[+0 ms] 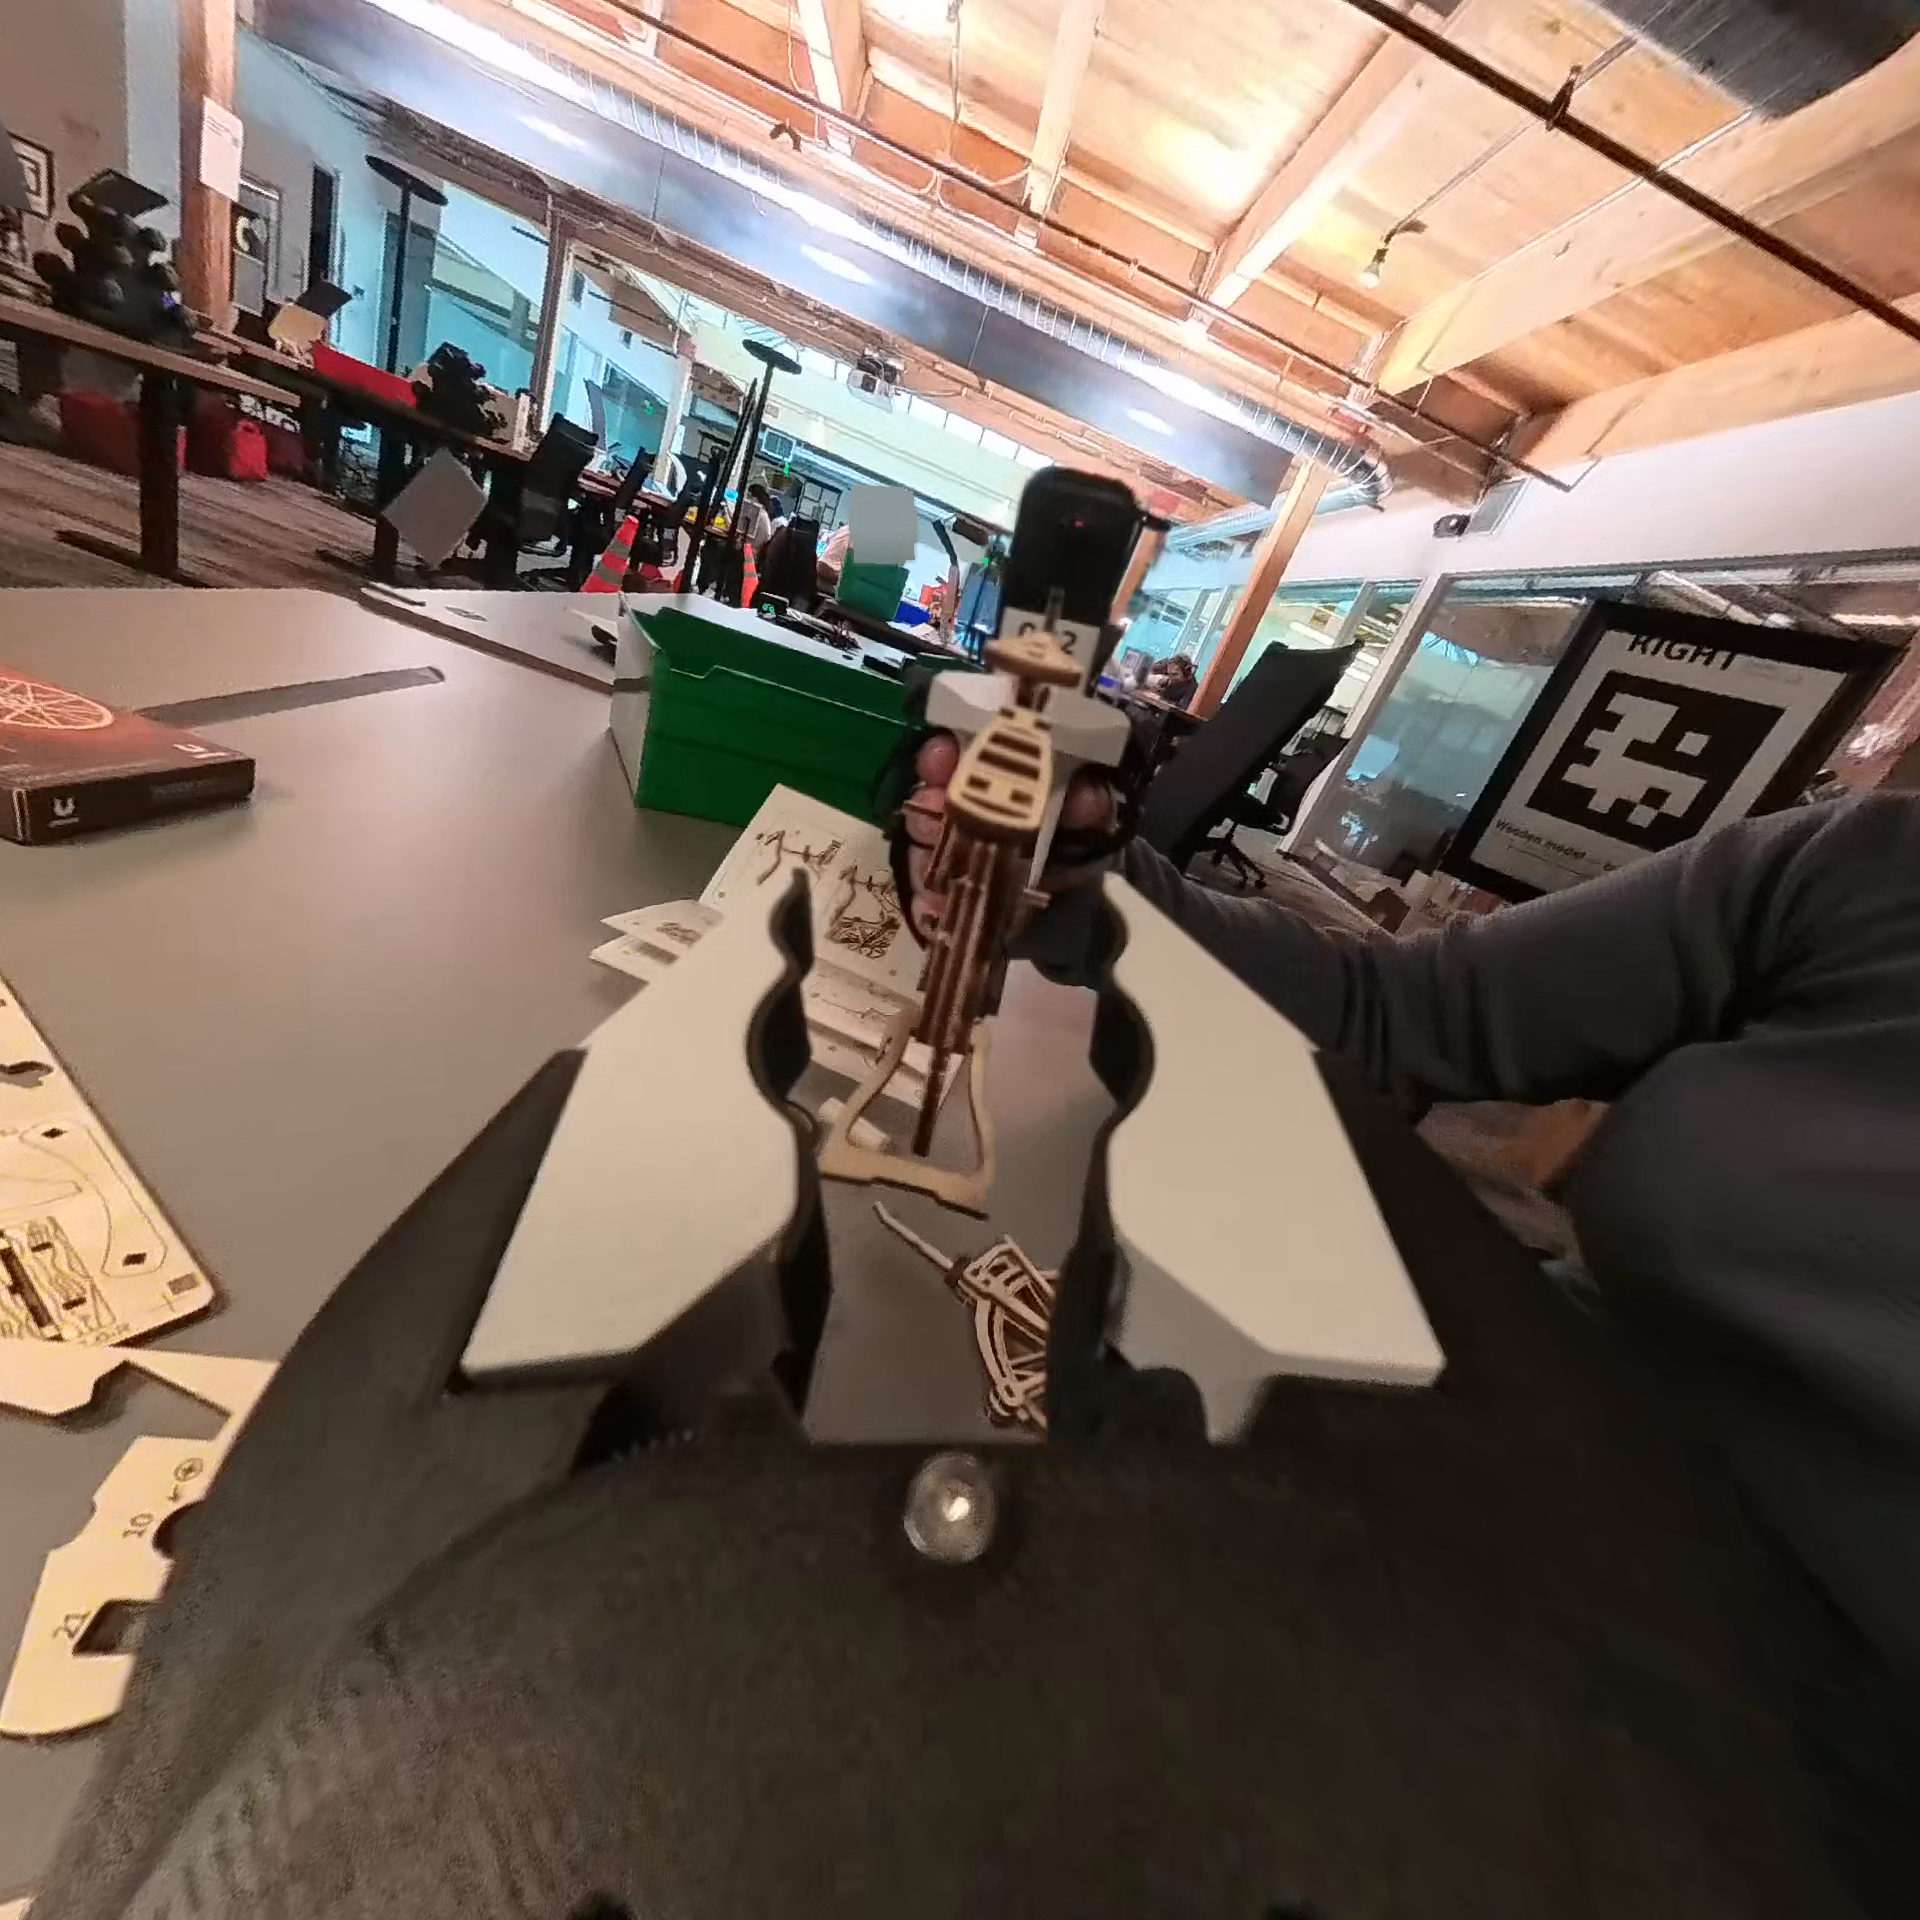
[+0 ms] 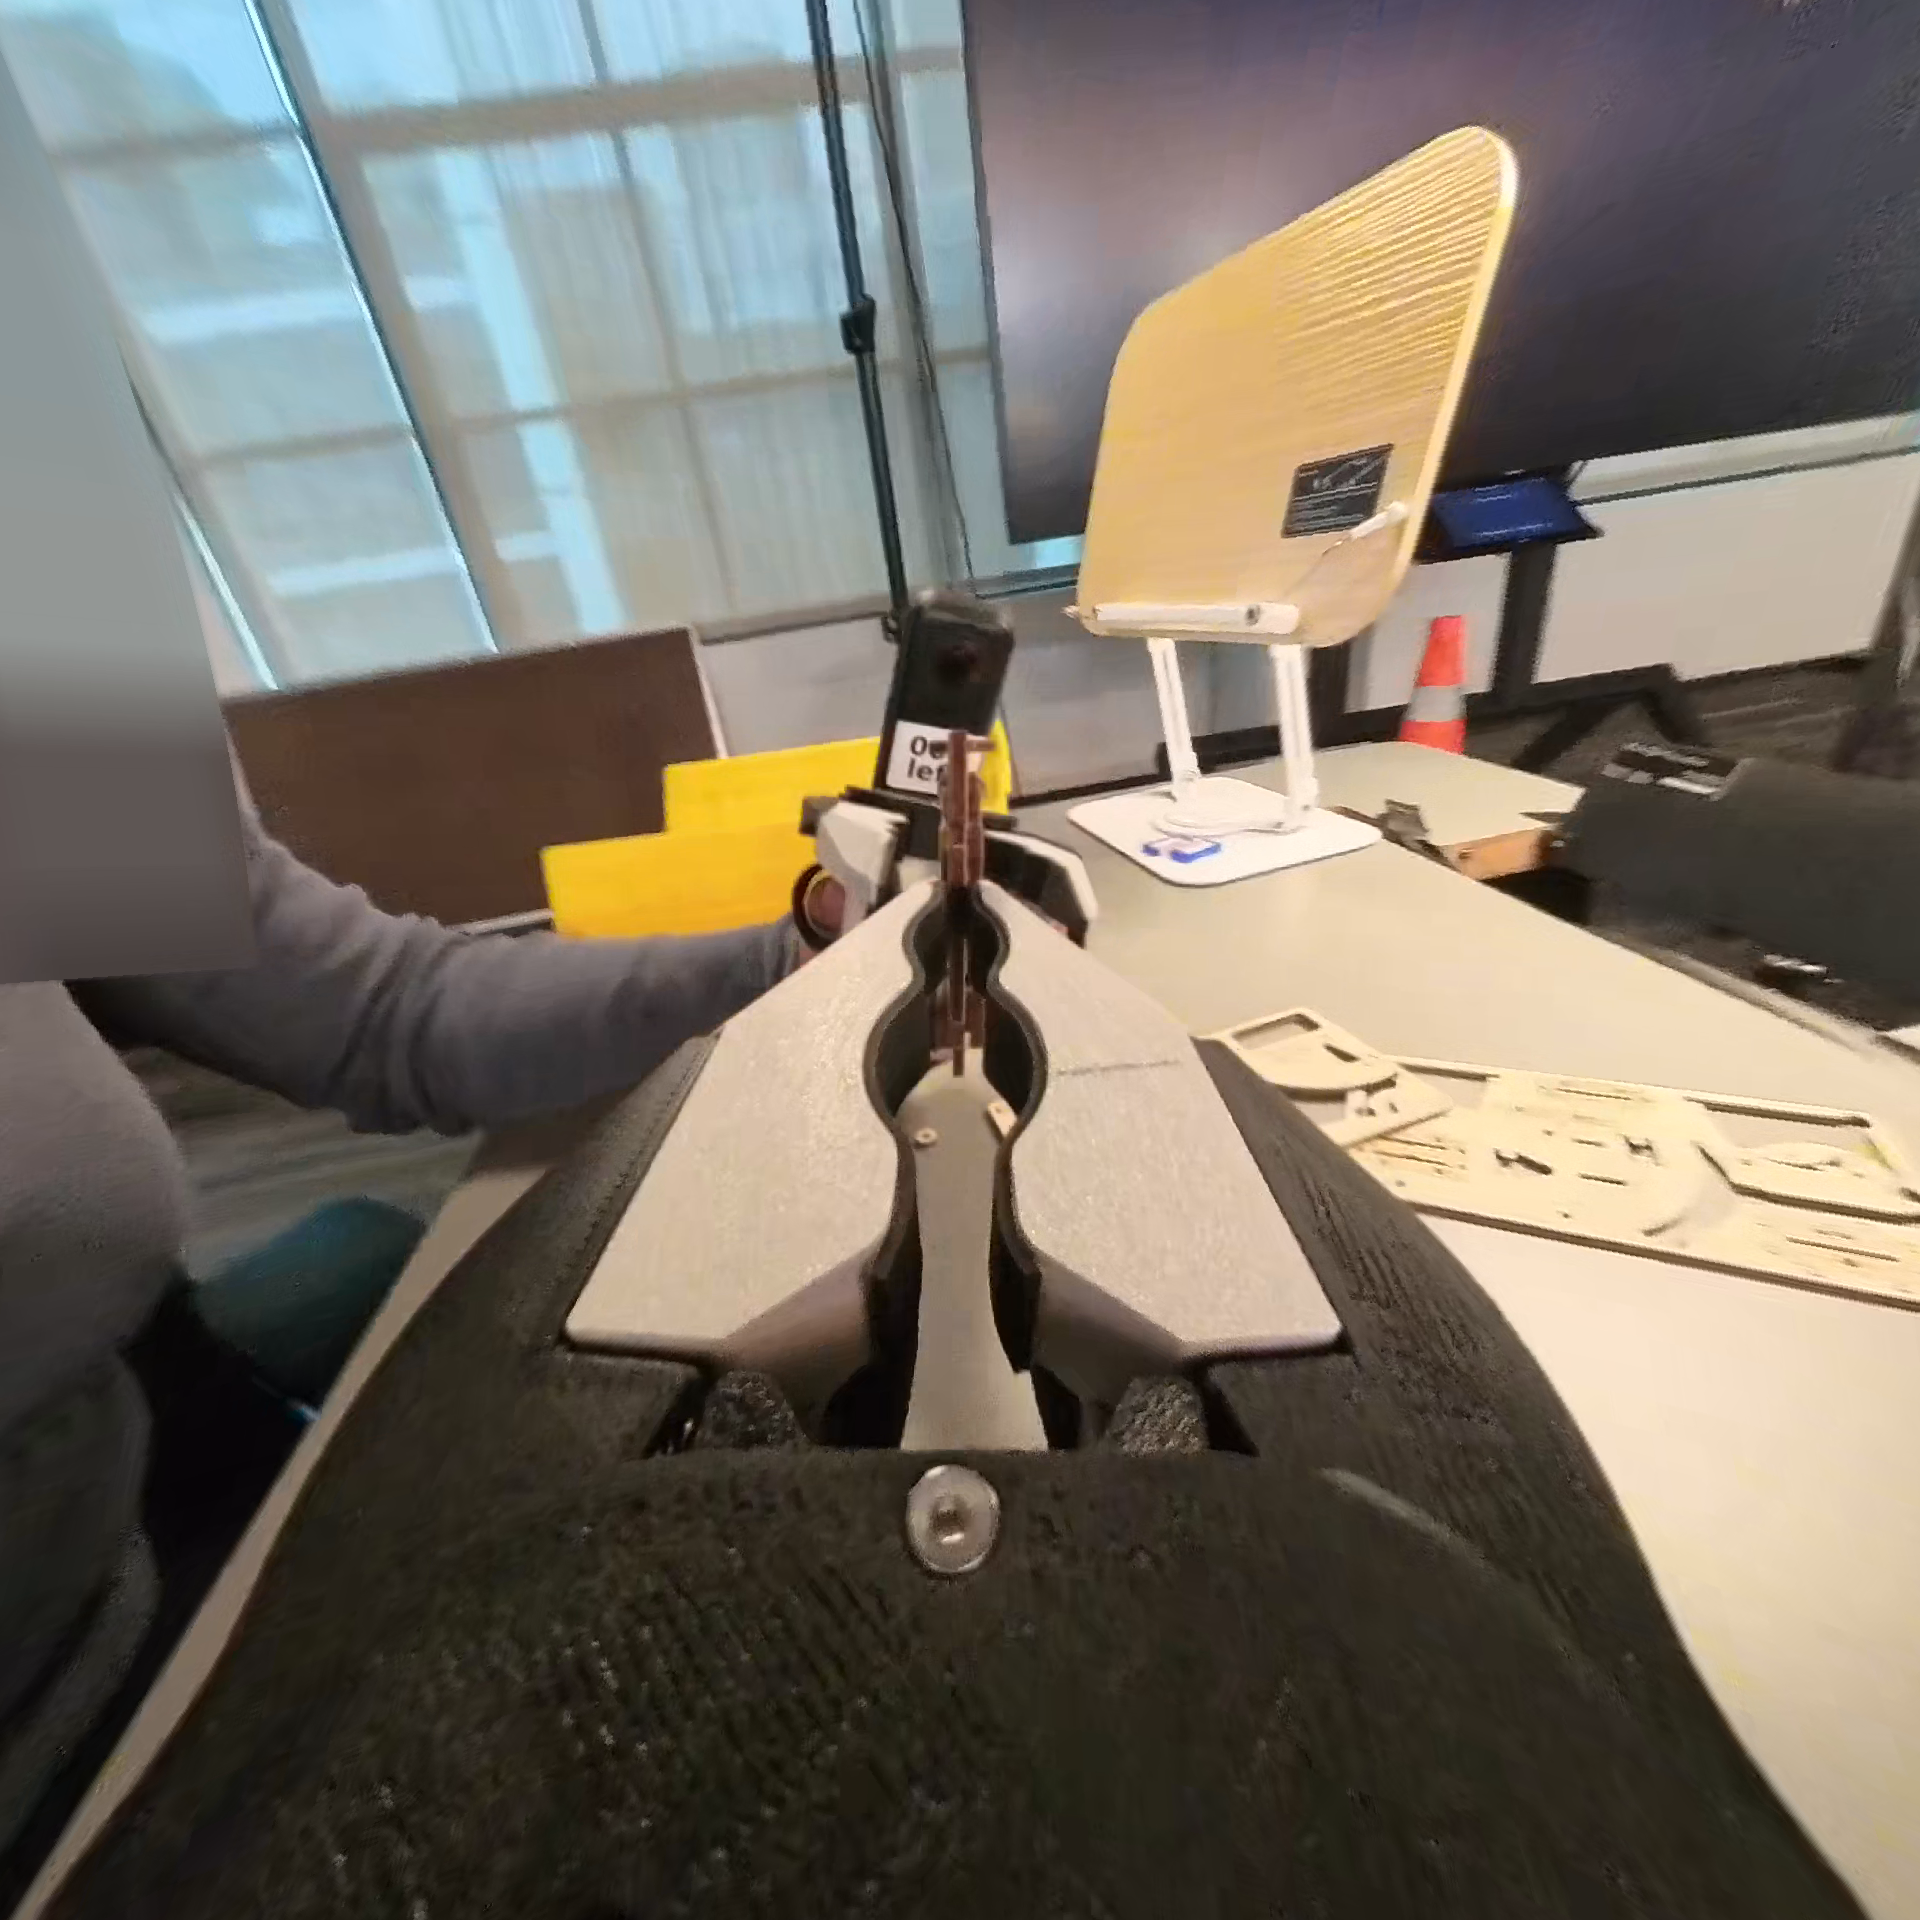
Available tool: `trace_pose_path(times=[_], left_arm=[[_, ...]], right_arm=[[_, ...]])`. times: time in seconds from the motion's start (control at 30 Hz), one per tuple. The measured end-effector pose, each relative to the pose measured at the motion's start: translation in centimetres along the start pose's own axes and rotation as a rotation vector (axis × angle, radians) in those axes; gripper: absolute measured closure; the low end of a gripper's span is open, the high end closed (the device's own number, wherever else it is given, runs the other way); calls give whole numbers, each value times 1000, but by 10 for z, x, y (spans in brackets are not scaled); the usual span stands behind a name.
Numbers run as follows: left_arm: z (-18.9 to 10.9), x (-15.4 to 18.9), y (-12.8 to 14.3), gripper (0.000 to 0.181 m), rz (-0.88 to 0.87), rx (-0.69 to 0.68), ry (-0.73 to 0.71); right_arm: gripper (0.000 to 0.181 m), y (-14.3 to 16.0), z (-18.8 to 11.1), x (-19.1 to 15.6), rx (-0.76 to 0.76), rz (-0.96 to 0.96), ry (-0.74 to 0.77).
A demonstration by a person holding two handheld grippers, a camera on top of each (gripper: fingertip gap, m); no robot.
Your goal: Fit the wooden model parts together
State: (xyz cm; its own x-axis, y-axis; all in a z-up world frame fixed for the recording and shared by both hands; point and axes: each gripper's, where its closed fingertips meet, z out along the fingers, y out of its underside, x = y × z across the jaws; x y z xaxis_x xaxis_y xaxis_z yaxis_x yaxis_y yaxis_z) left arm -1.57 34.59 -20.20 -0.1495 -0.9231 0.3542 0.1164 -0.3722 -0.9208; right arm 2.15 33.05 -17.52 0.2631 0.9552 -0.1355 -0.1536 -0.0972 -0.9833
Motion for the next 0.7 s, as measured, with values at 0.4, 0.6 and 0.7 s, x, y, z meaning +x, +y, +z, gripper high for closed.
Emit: trace_pose_path(times=[0.4, 0.6, 0.7], left_arm=[[-3, -13, -1, 172, -44, 18, -48], [-17, -56, 2, 173, -27, 16, -327], [-22, -69, 6, 172, -43, 16, -402]], right_arm=[[161, -1, 14, 22, 85, 159, -27], [167, 14, -2, 67, 23, 24, 433], [173, 44, 6, 64, -164, -167, 535]])
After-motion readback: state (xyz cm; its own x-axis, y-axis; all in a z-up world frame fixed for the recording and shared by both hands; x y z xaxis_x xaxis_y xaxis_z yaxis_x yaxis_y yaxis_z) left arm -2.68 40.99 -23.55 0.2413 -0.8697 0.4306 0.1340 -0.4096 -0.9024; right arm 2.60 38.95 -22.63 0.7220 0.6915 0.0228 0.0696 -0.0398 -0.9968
